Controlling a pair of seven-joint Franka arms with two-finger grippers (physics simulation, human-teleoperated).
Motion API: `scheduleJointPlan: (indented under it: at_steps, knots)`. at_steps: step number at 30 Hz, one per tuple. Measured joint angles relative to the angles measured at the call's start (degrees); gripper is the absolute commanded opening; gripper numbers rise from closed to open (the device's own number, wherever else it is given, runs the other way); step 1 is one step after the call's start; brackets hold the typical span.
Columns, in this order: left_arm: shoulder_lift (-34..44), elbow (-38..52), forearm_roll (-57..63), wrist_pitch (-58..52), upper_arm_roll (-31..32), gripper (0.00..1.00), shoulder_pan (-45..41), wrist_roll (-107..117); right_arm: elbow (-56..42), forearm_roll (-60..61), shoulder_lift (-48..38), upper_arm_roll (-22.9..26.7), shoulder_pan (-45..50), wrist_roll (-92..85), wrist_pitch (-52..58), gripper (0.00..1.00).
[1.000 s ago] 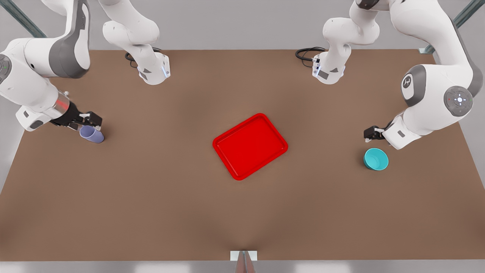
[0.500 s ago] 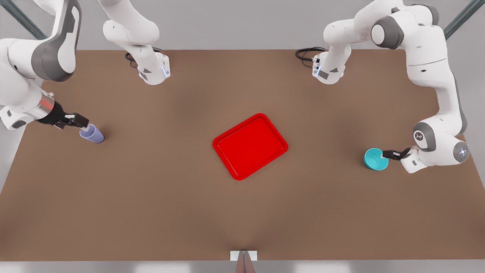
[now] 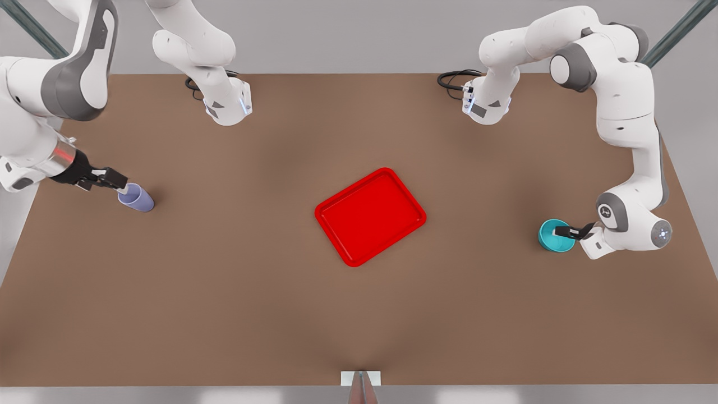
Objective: Place the bowl on the tray with the left arm and the cup on the tray with the right arm
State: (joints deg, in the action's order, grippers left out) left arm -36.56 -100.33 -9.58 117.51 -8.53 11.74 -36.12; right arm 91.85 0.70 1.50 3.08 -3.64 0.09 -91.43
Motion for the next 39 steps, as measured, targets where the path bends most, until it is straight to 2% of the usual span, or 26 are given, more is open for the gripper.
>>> scheduleJointPlan:
  at_steps: [1,3,7,8,9,10,21,25,27,29,31,34,39]
  knots:
    - [-0.08,0.04,0.07,0.08,0.0,0.62,-0.05,0.0,0.0,0.0,0.0,0.0,-0.23,0.0,-0.05,1.0]
    - [-0.09,0.13,0.2,0.52,0.0,0.49,-0.05,0.08,0.0,0.0,0.0,0.0,-0.13,0.0,-0.05,1.0]
    - [-1.29,0.13,0.27,2.53,0.0,0.47,-0.05,0.17,0.0,0.0,0.01,0.0,1.82,0.0,0.01,1.0]
    - [-1.32,0.21,0.28,2.55,0.0,0.44,-0.05,0.26,0.0,0.0,0.0,-0.01,2.45,0.0,0.02,1.0]
    - [-1.4,0.22,0.31,2.53,0.0,0.31,-0.05,0.27,0.0,0.0,0.0,-0.01,3.04,0.0,-0.06,1.0]
    - [-1.38,0.3,0.35,2.46,0.0,0.23,-0.05,0.69,0.0,0.0,0.0,-0.01,3.55,0.0,-0.06,1.0]
    - [-1.32,0.5,-0.3,1.23,0.26,0.21,-0.05,2.34,0.0,0.02,0.0,0.03,1.12,0.0,-0.06,1.0]
    - [1.06,1.76,-3.43,-3.99,0.48,0.21,-1.01,2.14,0.0,0.0,0.0,0.0,0.38,0.0,-0.06,1.0]
    - [4.01,1.88,-4.01,-3.9,0.45,0.21,-5.5,2.28,0.0,0.0,0.0,0.08,0.9,0.0,-0.06,1.0]
    - [8.09,2.56,-3.99,-3.83,0.04,0.21,-18.08,3.16,0.0,0.01,0.0,0.08,1.68,0.0,-0.06,1.0]
    - [9.26,3.03,-3.84,-3.33,1.0,0.21,-25.25,8.25,0.0,0.02,0.0,0.08,2.56,0.0,-0.06,1.0]
    - [8.45,4.08,-3.15,-3.4,2.48,0.21,-35.33,20.46,0.0,0.01,0.08,0.08,3.51,0.0,-0.17,1.0]
    - [4.29,8.7,-2.3,-4.35,3.82,0.21,-44.78,41.83,-0.87,0.09,0.88,0.17,2.51,0.0,0.17,1.0]
